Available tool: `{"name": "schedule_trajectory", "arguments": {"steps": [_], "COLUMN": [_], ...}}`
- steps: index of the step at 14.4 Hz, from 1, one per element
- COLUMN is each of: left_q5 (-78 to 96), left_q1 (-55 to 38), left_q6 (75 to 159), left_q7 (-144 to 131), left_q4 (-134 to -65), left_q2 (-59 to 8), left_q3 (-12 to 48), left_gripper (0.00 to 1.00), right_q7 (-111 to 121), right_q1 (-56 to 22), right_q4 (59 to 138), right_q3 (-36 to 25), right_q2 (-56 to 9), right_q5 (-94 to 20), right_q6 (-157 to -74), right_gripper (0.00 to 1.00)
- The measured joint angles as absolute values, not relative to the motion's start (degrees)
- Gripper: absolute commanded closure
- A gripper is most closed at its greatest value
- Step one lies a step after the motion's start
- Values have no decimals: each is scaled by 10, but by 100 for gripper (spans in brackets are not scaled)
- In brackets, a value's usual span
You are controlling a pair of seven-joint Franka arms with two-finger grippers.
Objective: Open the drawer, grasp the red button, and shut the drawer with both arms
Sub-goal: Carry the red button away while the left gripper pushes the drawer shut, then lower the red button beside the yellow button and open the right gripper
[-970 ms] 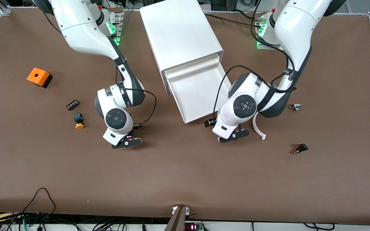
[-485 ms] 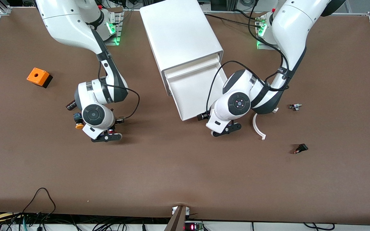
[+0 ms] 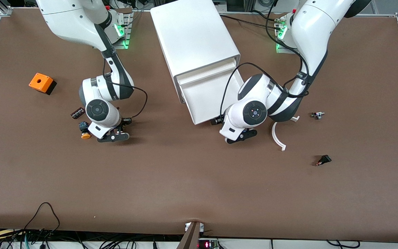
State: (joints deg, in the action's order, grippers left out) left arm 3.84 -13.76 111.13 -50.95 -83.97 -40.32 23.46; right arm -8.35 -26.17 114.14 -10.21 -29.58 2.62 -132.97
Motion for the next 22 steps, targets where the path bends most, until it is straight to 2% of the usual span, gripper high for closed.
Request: {"name": "schedule_trajectory", "arguments": {"steps": [1, 2, 4, 5, 7, 8, 9, 18, 22], "left_q5": [39, 40, 40, 43, 69, 85, 95, 102, 102], "left_q1": [-138, -139, -140, -140, -140, -140, -140, -140, -141], "left_q6": [1106, 1100, 1091, 1090, 1089, 1089, 1088, 1060, 1058], "left_q7": [-510, -510, -510, -510, -510, -509, -509, -509, -509], "left_q4": [-841, -842, -847, -852, -866, -873, -876, -888, -891], "left_q2": [-403, -403, -403, -403, -403, -403, -403, -403, -403], "left_q3": [240, 244, 251, 256, 260, 261, 262, 294, 301], "left_gripper": [0, 0, 0, 0, 0, 0, 0, 0, 0], "right_q7": [-74, -68, -60, -59, -58, -58, -58, -55, -55], "right_q1": [-261, -260, -258, -257, -256, -256, -256, -257, -255], "right_q4": [1154, 1160, 1164, 1164, 1164, 1164, 1164, 1123, 1105], "right_q3": [-106, -108, -114, -116, -117, -116, -117, -117, -120], "right_q2": [-290, -286, -284, -284, -283, -283, -282, -249, -192], "right_q5": [26, 26, 26, 26, 26, 26, 26, 26, 26], "right_q6": [-1345, -1350, -1354, -1356, -1358, -1358, -1358, -1363, -1304], "right_gripper": [65, 59, 31, 27, 25, 20, 2, 0, 0]}}
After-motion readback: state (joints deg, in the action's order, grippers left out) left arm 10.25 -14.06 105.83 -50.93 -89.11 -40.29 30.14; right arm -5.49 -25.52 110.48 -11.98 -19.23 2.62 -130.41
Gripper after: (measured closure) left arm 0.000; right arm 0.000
